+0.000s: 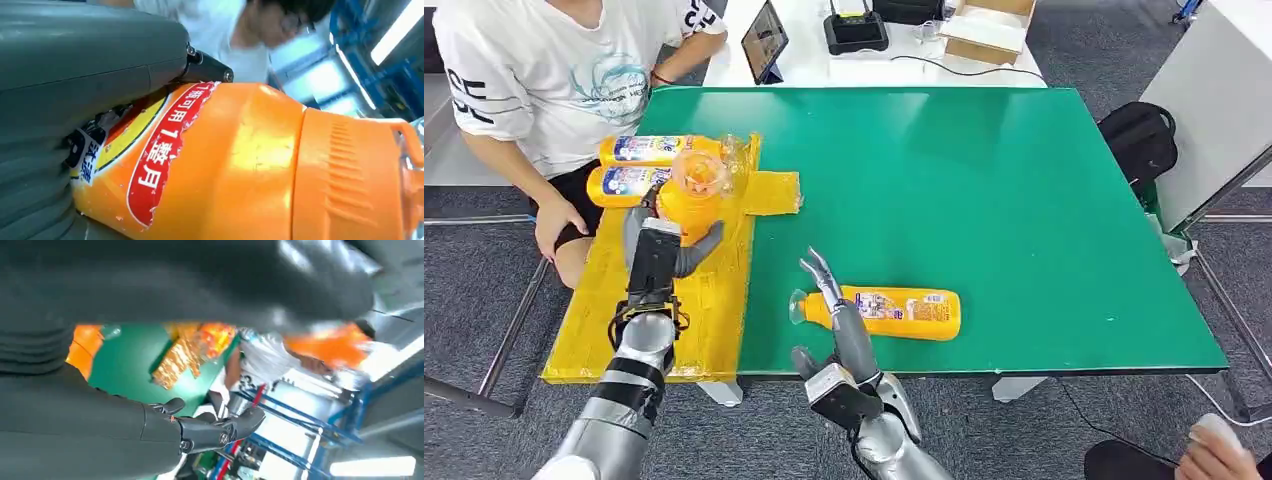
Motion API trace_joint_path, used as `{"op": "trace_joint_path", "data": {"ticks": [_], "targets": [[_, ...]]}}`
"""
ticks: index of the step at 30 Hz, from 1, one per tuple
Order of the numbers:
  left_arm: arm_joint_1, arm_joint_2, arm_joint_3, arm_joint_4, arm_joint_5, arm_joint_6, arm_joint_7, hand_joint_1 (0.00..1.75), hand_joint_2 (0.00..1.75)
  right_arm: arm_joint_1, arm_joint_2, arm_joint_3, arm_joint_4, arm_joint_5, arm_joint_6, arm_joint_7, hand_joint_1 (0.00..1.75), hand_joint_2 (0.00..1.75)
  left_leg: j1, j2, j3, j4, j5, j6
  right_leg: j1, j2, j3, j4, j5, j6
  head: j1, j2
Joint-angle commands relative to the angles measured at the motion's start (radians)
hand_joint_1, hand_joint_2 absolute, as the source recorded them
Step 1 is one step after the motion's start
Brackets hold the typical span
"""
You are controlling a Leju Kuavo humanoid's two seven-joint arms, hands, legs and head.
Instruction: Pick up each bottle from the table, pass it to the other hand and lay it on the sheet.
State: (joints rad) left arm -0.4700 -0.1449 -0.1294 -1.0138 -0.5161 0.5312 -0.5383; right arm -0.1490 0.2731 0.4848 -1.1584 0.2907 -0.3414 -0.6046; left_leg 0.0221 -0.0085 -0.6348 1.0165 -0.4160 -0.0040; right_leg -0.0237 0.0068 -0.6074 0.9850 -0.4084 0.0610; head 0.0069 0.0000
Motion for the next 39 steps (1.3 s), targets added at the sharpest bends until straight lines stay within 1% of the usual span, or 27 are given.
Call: {"op": "trace_joint_path", "data": {"ticks": [1,2,3,4,5,6,7,8,10,11,13,14,15,16,17,18,21,24,25,26,28,33,35,36,39], "targets": [[-0.136,0.097,0.017,0.318,-0.169,0.078,0.022,1.75,1.75,0.023,-0.042,0.048,-0.124,-0.010,-0.014,0.002,0.00,0.00,0.000,0.001,0.005,-0.001,-0.001,0.001,0.001,-0.001,0.005,-0.001,-0.001,-0.003,0.000,0.000],[-0.149,0.110,-0.013,0.355,-0.279,0.110,0.099,1.75,1.75,0.022,-0.042,0.048,-0.126,-0.011,-0.032,-0.019,0.00,0.00,0.000,0.000,0.004,-0.001,-0.001,0.001,0.001,-0.001,0.004,-0.001,-0.001,-0.002,0.000,0.000],[-0.160,0.127,-0.032,0.385,-0.338,0.090,0.137,1.75,1.75,0.023,-0.046,0.052,-0.139,-0.016,-0.033,-0.034,0.00,0.00,0.000,0.001,0.006,-0.001,-0.002,0.001,0.001,-0.001,0.006,-0.001,-0.002,-0.003,0.000,0.000],[-0.180,0.156,-0.069,0.446,-0.443,0.080,0.194,1.75,1.75,0.033,-0.053,0.058,-0.179,-0.025,-0.034,-0.060,0.00,1.75,0.000,0.001,0.005,-0.001,-0.002,0.001,0.001,-0.001,0.005,-0.001,-0.002,-0.003,0.000,0.000],[-0.196,0.170,-0.083,0.507,-0.481,0.009,0.198,1.75,1.75,0.044,-0.062,0.065,-0.225,-0.022,-0.040,-0.063,0.00,1.75,0.000,0.001,0.003,0.000,-0.001,0.001,0.001,0.000,0.003,-0.001,-0.001,-0.002,0.000,0.000],[-0.201,0.177,-0.090,0.540,-0.500,-0.032,0.200,1.75,1.75,0.050,-0.068,0.067,-0.250,-0.021,-0.042,-0.062,0.00,1.75,0.000,0.001,0.006,-0.001,-0.002,0.001,0.001,-0.001,0.006,-0.001,-0.002,-0.003,0.000,0.000],[-0.206,0.181,-0.096,0.572,-0.524,-0.062,0.216,1.75,1.75,0.053,-0.071,0.067,-0.266,-0.019,-0.046,-0.061,0.00,1.75,0.000,0.001,0.005,-0.001,-0.001,0.001,0.000,0.000,0.004,0.000,-0.001,-0.002,0.000,0.000],[-0.205,0.185,-0.103,0.594,-0.547,-0.071,0.219,1.75,1.75,0.052,-0.071,0.065,-0.270,-0.021,-0.048,-0.057,0.00,1.75,0.000,0.002,0.007,-0.001,-0.002,0.001,0.001,0.001,0.006,-0.001,-0.002,-0.003,0.000,0.000],[-0.205,0.196,-0.129,0.627,-0.606,-0.061,0.230,1.75,1.75,0.046,-0.070,0.064,-0.249,-0.026,-0.040,-0.049,0.00,1.75,0.000,0.001,0.004,-0.001,-0.001,0.001,0.000,0.000,0.004,-0.001,-0.001,-0.002,0.000,0.000],[-0.206,0.209,-0.152,0.654,-0.668,-0.060,0.246,1.75,1.75,0.037,-0.069,0.069,-0.227,-0.031,-0.031,-0.050,0.00,1.75,0.000,0.002,0.007,-0.001,-0.002,0.001,0.001,0.000,0.006,-0.001,-0.002,-0.003,0.000,0.000],[-0.205,0.215,-0.120,0.675,-0.659,-0.104,0.234,1.75,1.75,0.029,-0.065,0.072,-0.204,-0.034,-0.028,-0.051,0.00,1.75,0.000,0.002,0.003,-0.001,-0.001,0.001,0.000,0.001,0.002,-0.001,0.000,-0.002,0.000,0.000],[-0.204,0.217,-0.121,0.677,-0.662,-0.103,0.234,1.75,1.75,0.029,-0.064,0.072,-0.197,-0.036,-0.028,-0.052,0.00,1.75,0.000,0.003,0.006,-0.001,-0.002,0.001,0.001,0.001,0.005,-0.001,-0.001,-0.003,0.000,0.000],[-0.213,0.222,-0.137,0.696,-0.687,-0.136,0.252,1.75,1.75,0.026,-0.063,0.072,-0.189,-0.038,-0.029,-0.056,0.00,1.75,0.001,0.002,0.004,-0.001,-0.001,0.001,0.001,0.001,0.004,-0.001,-0.001,-0.002,0.000,0.000],[-0.213,0.226,-0.148,0.699,-0.711,-0.135,0.267,1.75,1.75,0.025,-0.063,0.074,-0.185,-0.038,-0.028,-0.057,0.00,1.75,0.000,0.003,0.006,-0.001,-0.002,0.001,0.001,0.001,0.005,-0.001,-0.002,-0.003,0.000,0.000],[-0.216,0.226,-0.147,0.709,-0.713,-0.160,0.270,1.75,1.75,0.026,-0.064,0.076,-0.182,-0.038,-0.026,-0.055,0.00,1.75,0.001,0.003,0.004,0.000,-0.002,0.001,0.001,0.001,0.004,-0.001,-0.001,-0.003,0.000,0.000],[-0.216,0.224,-0.136,0.712,-0.702,-0.173,0.268,1.75,1.75,0.026,-0.064,0.076,-0.180,-0.038,-0.026,-0.055,0.00,1.75,0.001,0.003,0.007,0.000,-0.003,0.001,0.002,0.001,0.006,-0.001,-0.002,-0.004,0.000,0.000],[-0.216,0.224,-0.136,0.712,-0.702,-0.173,0.268,1.75,1.75,0.026,-0.064,0.076,-0.180,-0.038,-0.026,-0.055,0.00,1.75,0.000,0.002,0.004,-0.001,-0.001,0.001,0.000,0.002,0.004,-0.001,0.000,-0.002,0.000,0.000],[-0.218,0.222,-0.132,0.715,-0.699,-0.191,0.267,1.75,1.75,0.026,-0.064,0.077,-0.176,-0.038,-0.025,-0.055,0.00,1.75,0.000,0.005,0.010,-0.002,-0.002,0.001,0.001,0.003,0.009,-0.002,0.000,-0.004,0.000,0.000],[-0.218,0.221,-0.130,0.714,-0.701,-0.199,0.273,1.75,1.75,0.027,-0.059,0.072,-0.168,-0.058,-0.011,-0.043,0.00,1.75,0.000,0.004,0.008,-0.002,-0.001,0.001,0.000,0.003,0.006,-0.001,0.000,-0.003,0.000,0.000],[-0.221,0.216,-0.116,0.717,-0.686,-0.227,0.265,1.75,1.75,0.027,-0.059,0.070,-0.163,-0.058,-0.010,-0.043,0.00,1.75,0.000,0.006,0.011,-0.002,-0.002,0.001,0.001,0.004,0.009,-0.002,0.000,-0.004,0.000,0.000],[-0.230,0.207,-0.107,0.721,-0.675,-0.273,0.259,1.75,1.75,0.027,-0.057,0.069,-0.154,-0.058,-0.008,-0.044,0.00,1.75,0.000,0.004,0.009,-0.002,-0.001,0.000,0.001,0.002,0.007,-0.001,0.001,-0.003,0.000,0.000],[-0.233,0.202,-0.105,0.721,-0.673,-0.292,0.263,1.75,1.75,0.026,-0.055,0.068,-0.147,-0.059,-0.007,-0.044,0.00,1.75,0.000,0.006,0.016,-0.004,-0.002,0.002,0.001,0.003,0.014,-0.003,0.000,-0.006,0.000,0.000],[-0.233,0.202,-0.105,0.721,-0.673,-0.292,0.263,1.75,1.75,0.026,-0.055,0.068,-0.147,-0.059,-0.007,-0.044,0.00,1.75,0.000,0.004,0.012,-0.002,-0.001,0.001,0.000,0.002,0.011,-0.001,0.001,-0.004,0.000,0.000],[-0.233,0.202,-0.105,0.721,-0.673,-0.292,0.263,1.75,1.75,0.026,-0.055,0.068,-0.147,-0.059,-0.007,-0.044,0.00,1.75,0.000,0.005,0.014,-0.003,-0.002,0.001,0.001,0.002,0.013,-0.002,0.001,-0.005,0.000,0.000],[-0.235,0.201,-0.100,0.725,-0.668,-0.314,0.263,1.75,1.75,0.026,-0.054,0.067,-0.146,-0.059,-0.006,-0.043,0.00,1.75,0.000,0.004,0.013,-0.002,-0.001,0.001,0.000,0.002,0.011,-0.002,0.001,-0.004,0.000,0.000]]}}
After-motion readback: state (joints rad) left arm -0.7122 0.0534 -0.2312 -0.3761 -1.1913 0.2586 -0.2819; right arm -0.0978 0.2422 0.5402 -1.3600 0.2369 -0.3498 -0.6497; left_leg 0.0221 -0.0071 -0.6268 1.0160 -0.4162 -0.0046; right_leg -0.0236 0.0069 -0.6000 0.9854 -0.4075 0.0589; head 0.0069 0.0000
